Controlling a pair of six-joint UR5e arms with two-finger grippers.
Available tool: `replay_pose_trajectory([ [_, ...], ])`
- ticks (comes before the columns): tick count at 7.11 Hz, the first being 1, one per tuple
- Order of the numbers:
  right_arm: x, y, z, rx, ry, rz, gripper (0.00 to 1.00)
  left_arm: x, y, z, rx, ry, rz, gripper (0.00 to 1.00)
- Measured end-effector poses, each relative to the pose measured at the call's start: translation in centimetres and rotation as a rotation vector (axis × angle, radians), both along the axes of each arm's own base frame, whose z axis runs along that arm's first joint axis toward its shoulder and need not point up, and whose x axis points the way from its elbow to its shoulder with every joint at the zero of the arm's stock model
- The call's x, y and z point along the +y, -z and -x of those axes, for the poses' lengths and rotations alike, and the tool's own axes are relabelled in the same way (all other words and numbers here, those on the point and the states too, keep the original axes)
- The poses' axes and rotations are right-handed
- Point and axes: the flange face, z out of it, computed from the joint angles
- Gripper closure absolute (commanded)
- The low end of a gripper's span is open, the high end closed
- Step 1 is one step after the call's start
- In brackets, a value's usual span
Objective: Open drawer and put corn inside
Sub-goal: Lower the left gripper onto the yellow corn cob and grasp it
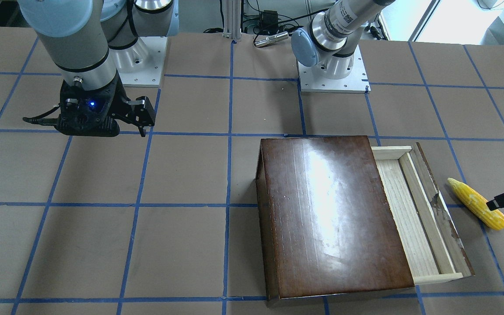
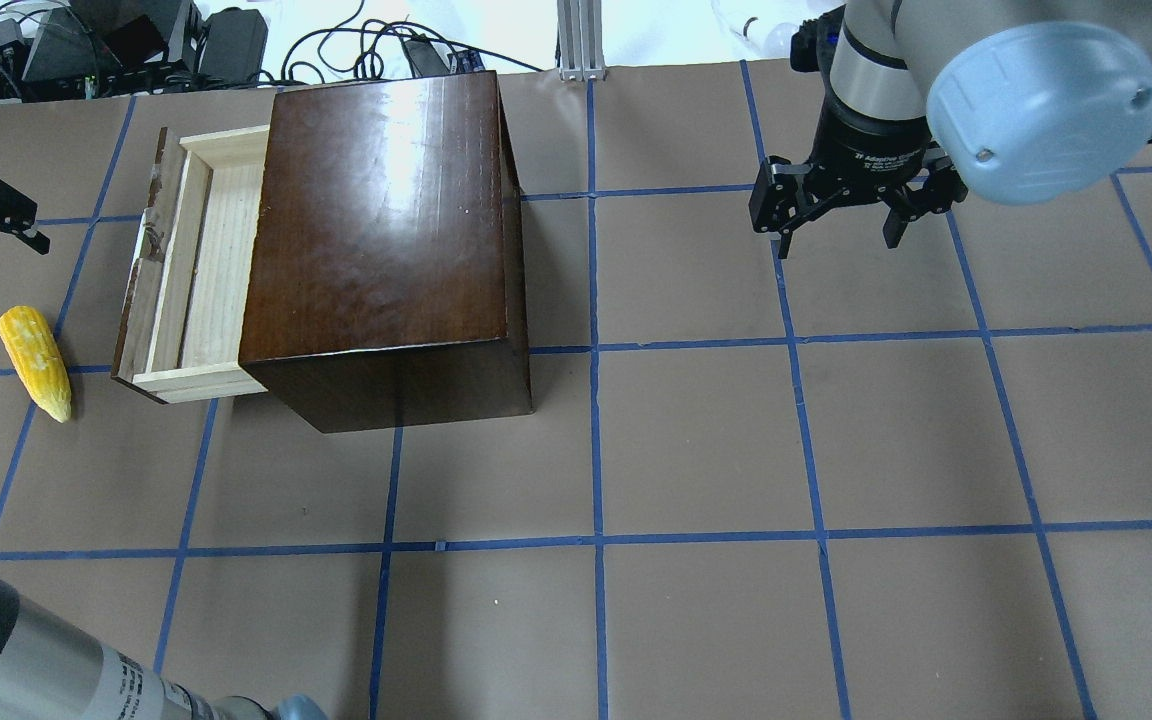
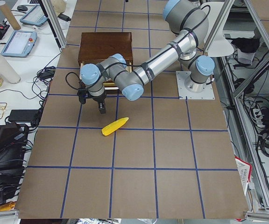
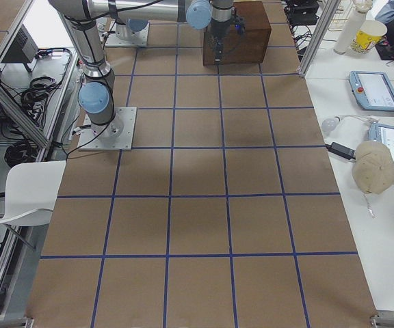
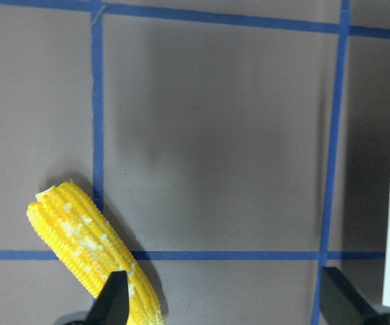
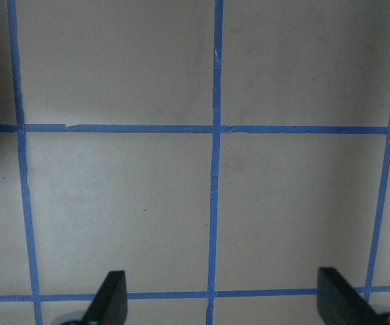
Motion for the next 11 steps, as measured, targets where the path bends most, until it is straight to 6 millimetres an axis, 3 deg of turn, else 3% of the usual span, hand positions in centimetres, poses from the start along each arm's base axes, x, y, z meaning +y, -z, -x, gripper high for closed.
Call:
replay_pose_trajectory([
  [3,0.0,0.0,0.0,0.0,0.0,0.0,0.0,1.2,3.0,-0.7,-0.084,-0.184,-0.09,0.0],
  [7,0.0,0.0,0.0,0.0,0.0,0.0,0.0,2.0,8.6,-3.3,-0.109,-0.194,-0.097,0.0],
  [9,0.0,0.0,0.0,0.0,0.0,0.0,0.0,1.8,11.0,-4.1,-0.103,-0.197,-0.109,0.06],
  [10,0.0,0.0,0.0,0.0,0.0,0.0,0.0,1.6,11.9,-4.3,-0.102,-0.2,-0.118,0.16],
  [11,0.0,0.0,0.0,0.0,0.0,-0.001,0.0,1.6,12.8,-4.7,-0.1,-0.202,-0.13,0.53],
])
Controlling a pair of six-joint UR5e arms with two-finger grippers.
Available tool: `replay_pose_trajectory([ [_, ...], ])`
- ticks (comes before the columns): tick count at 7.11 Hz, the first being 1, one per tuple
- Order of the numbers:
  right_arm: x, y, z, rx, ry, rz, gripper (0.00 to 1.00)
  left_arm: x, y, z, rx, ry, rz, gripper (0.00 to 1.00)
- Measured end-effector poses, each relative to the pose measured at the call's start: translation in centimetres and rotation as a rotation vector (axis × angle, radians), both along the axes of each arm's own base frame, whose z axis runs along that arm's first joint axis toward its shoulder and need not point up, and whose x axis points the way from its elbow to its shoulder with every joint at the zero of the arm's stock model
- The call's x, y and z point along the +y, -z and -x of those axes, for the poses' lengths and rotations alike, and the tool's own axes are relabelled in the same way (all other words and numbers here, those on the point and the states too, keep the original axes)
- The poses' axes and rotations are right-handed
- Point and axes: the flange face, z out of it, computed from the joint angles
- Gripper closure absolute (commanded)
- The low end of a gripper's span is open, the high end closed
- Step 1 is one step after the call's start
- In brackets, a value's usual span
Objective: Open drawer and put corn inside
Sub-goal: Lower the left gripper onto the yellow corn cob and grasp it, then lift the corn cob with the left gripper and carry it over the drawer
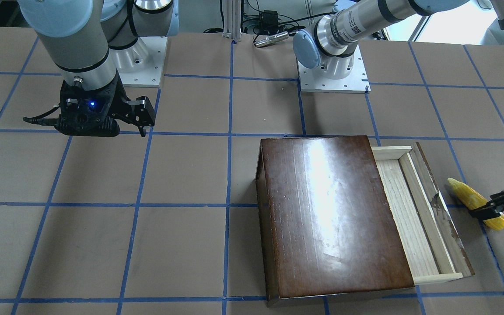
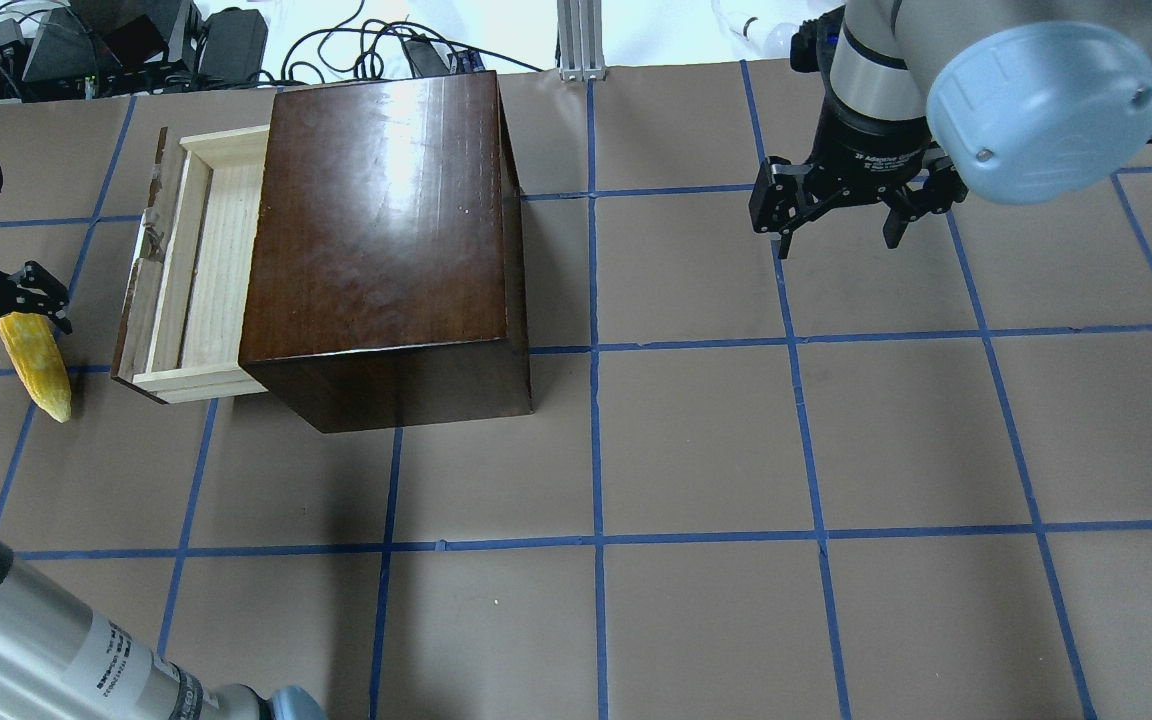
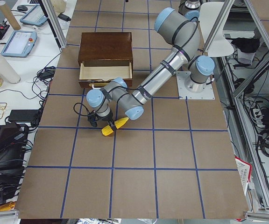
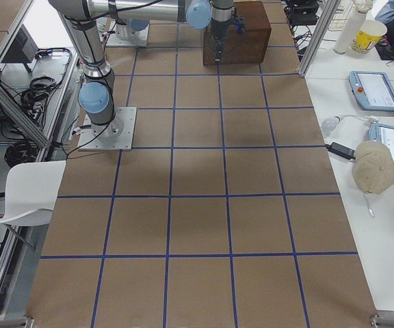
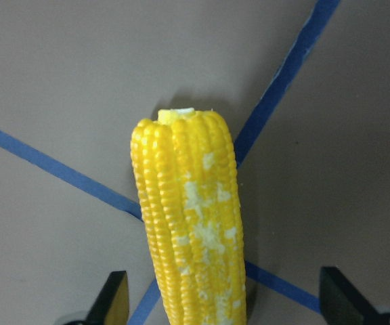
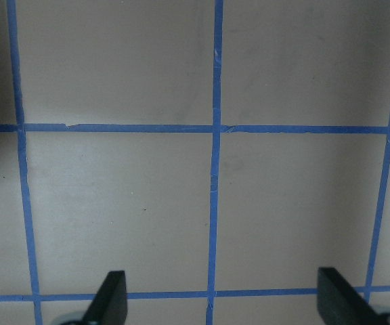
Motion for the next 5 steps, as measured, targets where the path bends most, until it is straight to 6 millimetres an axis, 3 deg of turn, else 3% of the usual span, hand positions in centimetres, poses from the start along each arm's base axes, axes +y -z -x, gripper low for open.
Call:
replay_pose_trajectory([
  [1,-0.01,0.01,0.0,0.0,0.0,0.0,0.0,0.1,0.65,-0.42,0.004,-0.005,-0.007,0.83],
  [2,-0.02,0.01,0.0,0.0,0.0,0.0,0.0,0.15,1.04,-0.76,0.006,-0.01,-0.011,1.0],
  [5,-0.01,0.0,0.0,0.0,0.0,0.001,0.0,0.25,0.21,-0.84,0.012,0.026,-0.006,1.0],
])
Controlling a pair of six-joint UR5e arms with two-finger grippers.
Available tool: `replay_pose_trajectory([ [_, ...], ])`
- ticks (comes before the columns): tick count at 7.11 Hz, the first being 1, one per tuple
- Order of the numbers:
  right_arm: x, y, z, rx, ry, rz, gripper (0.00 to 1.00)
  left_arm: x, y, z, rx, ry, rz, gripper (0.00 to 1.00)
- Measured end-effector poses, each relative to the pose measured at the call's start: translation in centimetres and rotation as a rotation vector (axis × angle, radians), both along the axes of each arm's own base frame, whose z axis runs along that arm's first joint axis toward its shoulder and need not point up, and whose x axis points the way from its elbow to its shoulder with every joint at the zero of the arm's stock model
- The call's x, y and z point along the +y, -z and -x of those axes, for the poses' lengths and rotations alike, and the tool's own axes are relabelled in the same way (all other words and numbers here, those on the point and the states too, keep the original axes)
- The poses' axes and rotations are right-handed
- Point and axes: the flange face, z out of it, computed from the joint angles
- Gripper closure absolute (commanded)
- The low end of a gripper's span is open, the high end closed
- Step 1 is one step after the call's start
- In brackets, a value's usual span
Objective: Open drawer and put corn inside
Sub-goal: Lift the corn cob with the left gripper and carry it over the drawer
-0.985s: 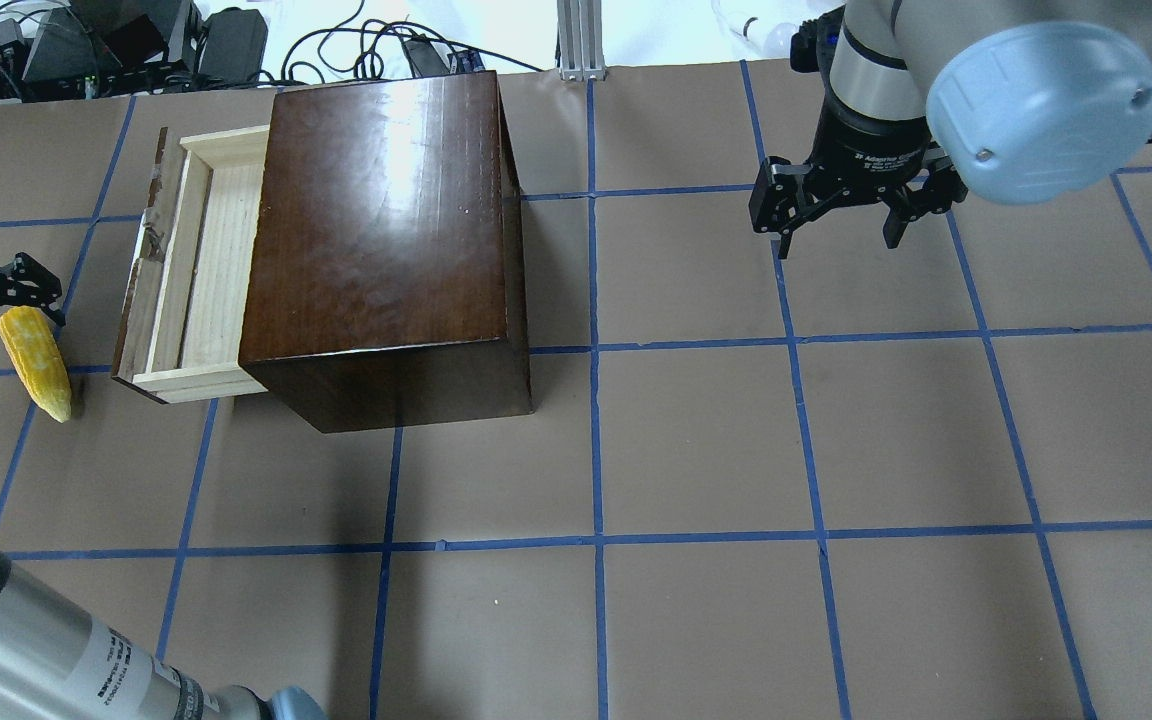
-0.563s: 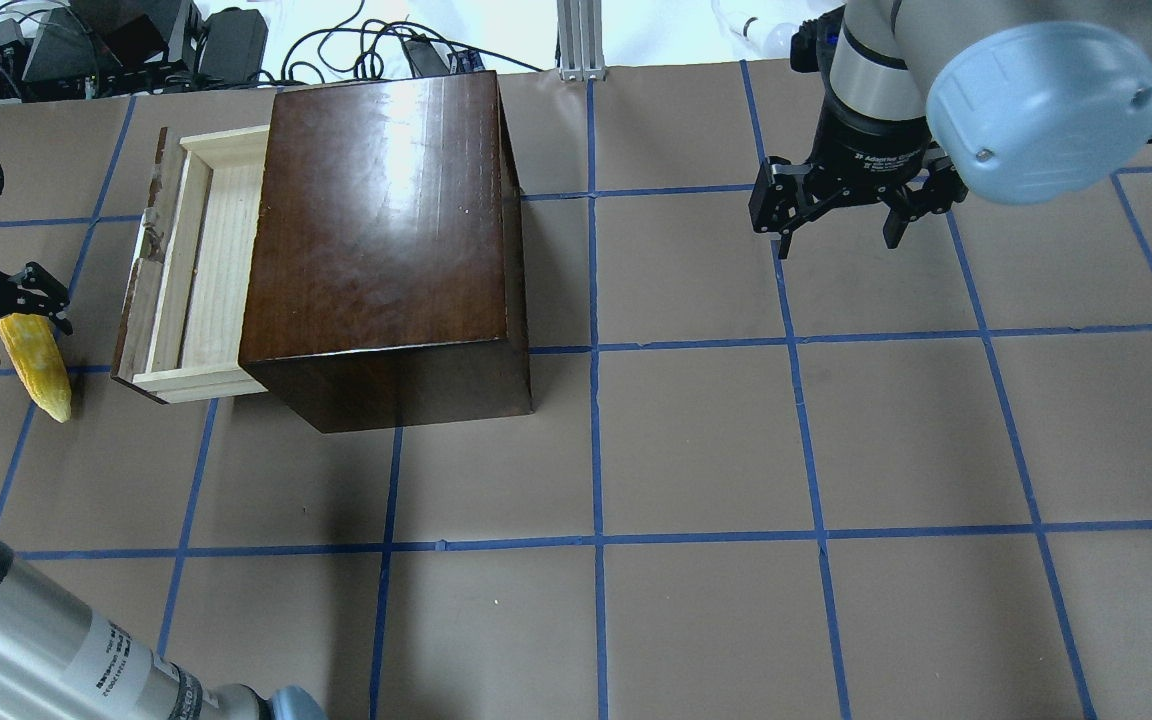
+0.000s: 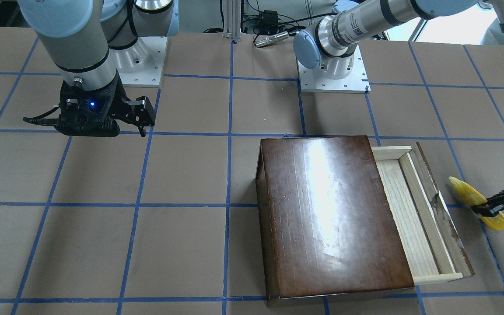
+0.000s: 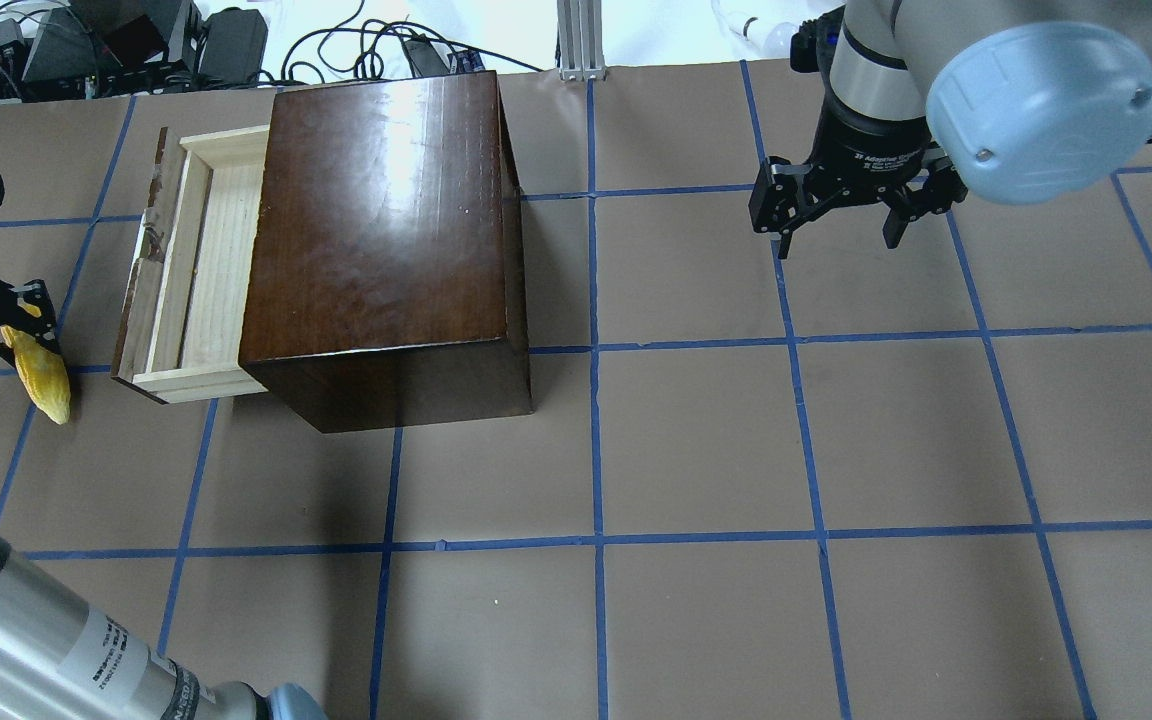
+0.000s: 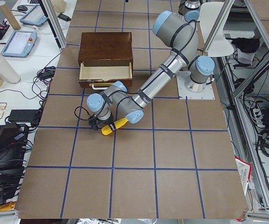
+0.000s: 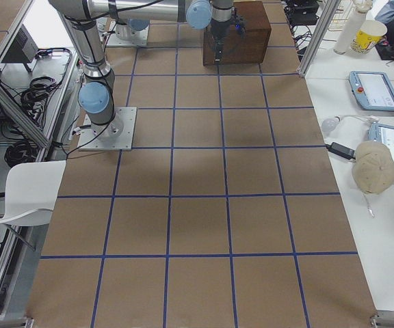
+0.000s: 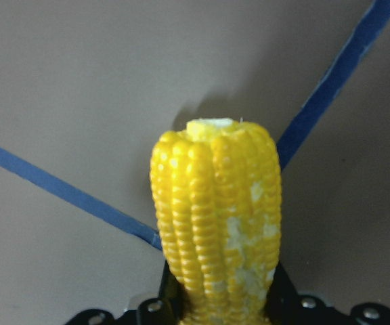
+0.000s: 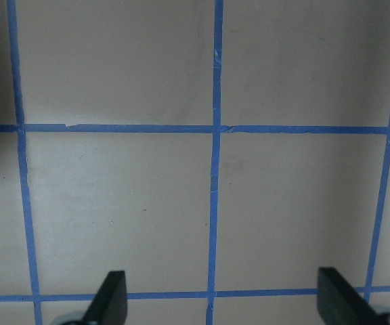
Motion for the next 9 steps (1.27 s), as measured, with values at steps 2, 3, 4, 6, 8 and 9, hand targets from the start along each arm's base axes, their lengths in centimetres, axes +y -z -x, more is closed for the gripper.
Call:
replay_pose_trajectory([
  [2,0.0,0.0,0.0,0.0,0.0,0.0,0.0,-0.6,-3.0,0.5,-0.001,0.06,0.018,1.0],
  [3,0.0,0.0,0.0,0.0,0.0,0.0,0.0,-1.2,-5.8,0.6,0.002,0.106,0.027,1.0],
  [4,0.0,0.0,0.0,0.0,0.0,0.0,0.0,-2.1,-9.4,1.1,-0.001,0.155,0.037,1.0],
  [6,0.0,0.0,0.0,-0.001,0.0,-0.001,0.0,-4.2,-17.7,5.7,-0.023,0.264,0.072,1.0],
  [8,0.0,0.0,0.0,-0.002,0.0,-0.001,0.0,-5.1,-24.3,12.8,-0.011,0.375,0.131,1.0],
  [9,0.0,0.0,0.0,-0.003,0.0,0.0,0.0,-5.2,-26.2,16.3,0.016,0.419,0.166,1.0],
])
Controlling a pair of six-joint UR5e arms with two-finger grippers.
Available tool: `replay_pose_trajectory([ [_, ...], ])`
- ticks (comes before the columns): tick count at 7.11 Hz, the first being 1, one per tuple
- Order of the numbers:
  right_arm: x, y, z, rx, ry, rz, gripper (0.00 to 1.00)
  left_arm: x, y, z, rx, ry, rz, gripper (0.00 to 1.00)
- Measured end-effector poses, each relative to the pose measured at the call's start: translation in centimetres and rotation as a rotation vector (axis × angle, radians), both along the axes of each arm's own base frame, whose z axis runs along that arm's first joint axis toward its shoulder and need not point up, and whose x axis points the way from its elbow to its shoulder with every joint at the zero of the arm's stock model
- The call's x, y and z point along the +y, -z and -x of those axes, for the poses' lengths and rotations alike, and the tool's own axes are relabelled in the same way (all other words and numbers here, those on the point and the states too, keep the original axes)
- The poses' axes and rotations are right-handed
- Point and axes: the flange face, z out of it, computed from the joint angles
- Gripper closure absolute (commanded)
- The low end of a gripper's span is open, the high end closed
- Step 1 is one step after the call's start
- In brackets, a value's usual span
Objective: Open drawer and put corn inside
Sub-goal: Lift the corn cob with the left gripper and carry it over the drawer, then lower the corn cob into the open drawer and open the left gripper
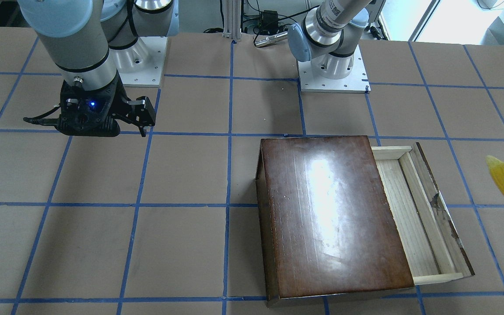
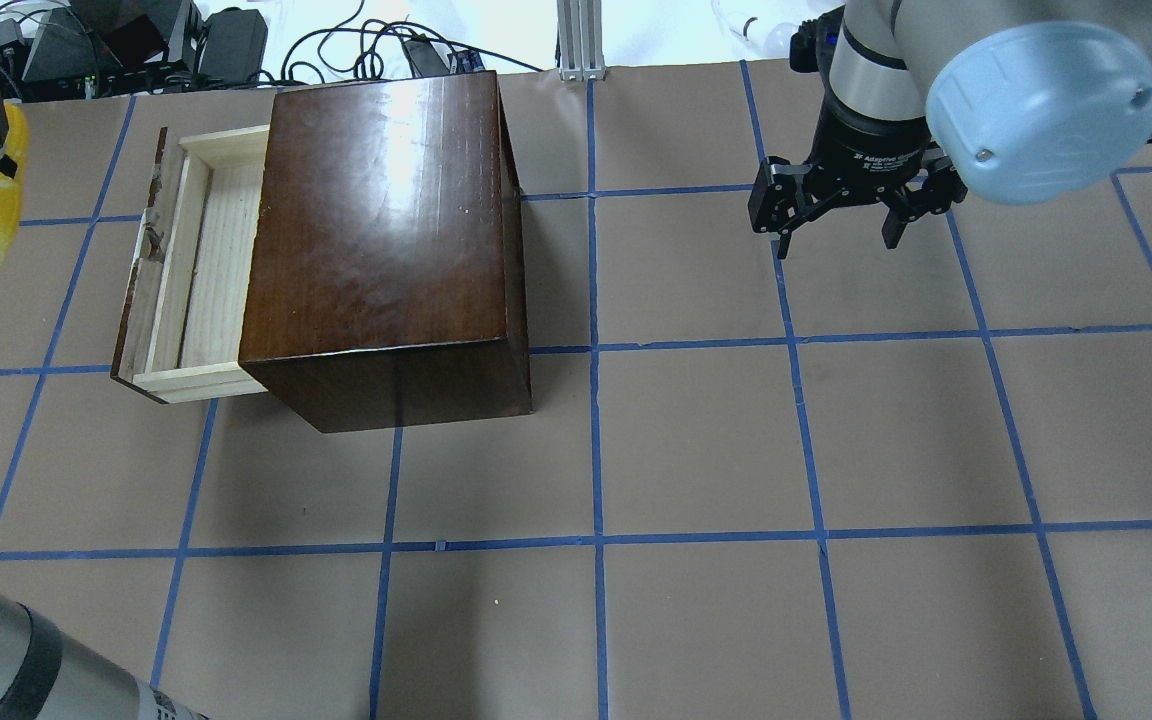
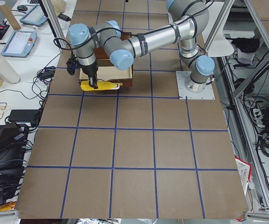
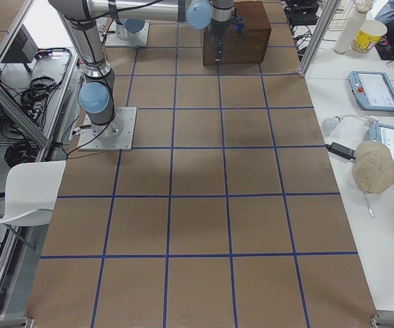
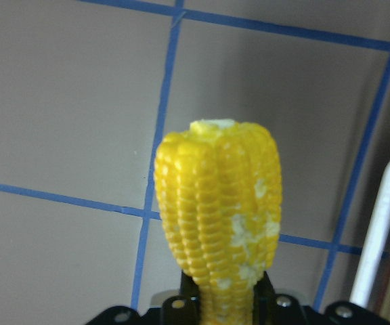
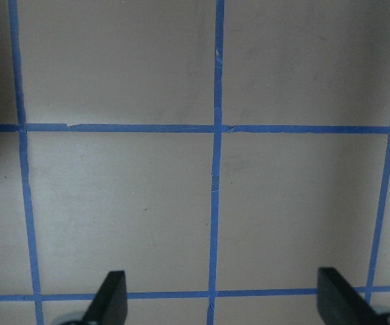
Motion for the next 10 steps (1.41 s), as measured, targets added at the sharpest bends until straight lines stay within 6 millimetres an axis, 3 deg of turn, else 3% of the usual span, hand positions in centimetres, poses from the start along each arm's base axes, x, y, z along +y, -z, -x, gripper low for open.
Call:
replay_pose_trajectory([
  [1,0.0,0.0,0.0,0.0,0.0,0.0,0.0,0.0,-1.0,3.6,0.032,0.047,0.008,1.0],
  [2,0.0,0.0,0.0,0.0,0.0,0.0,0.0,-0.1,-0.8,6.8,0.055,0.091,-0.005,1.0],
  [3,0.0,0.0,0.0,0.0,0.0,0.0,0.0,-0.3,0.7,9.1,0.074,0.124,-0.033,1.0],
  [4,0.0,0.0,0.0,0.0,0.0,0.0,0.0,-0.4,2.8,10.4,0.09,0.144,-0.066,1.0],
  [7,0.0,0.0,0.0,0.001,0.0,0.0,0.0,-0.6,7.9,11.0,0.114,0.147,-0.12,1.0],
  [8,0.0,0.0,0.0,0.001,0.0,0.0,0.0,-0.8,9.3,10.9,0.115,0.146,-0.119,0.89],
  [9,0.0,0.0,0.0,0.002,0.0,0.0,0.0,-0.9,10.2,11.0,0.119,0.143,-0.12,0.48],
  [10,0.0,0.0,0.0,0.002,0.0,0.001,0.0,-1.0,10.8,11.0,0.132,0.137,-0.118,0.36],
])
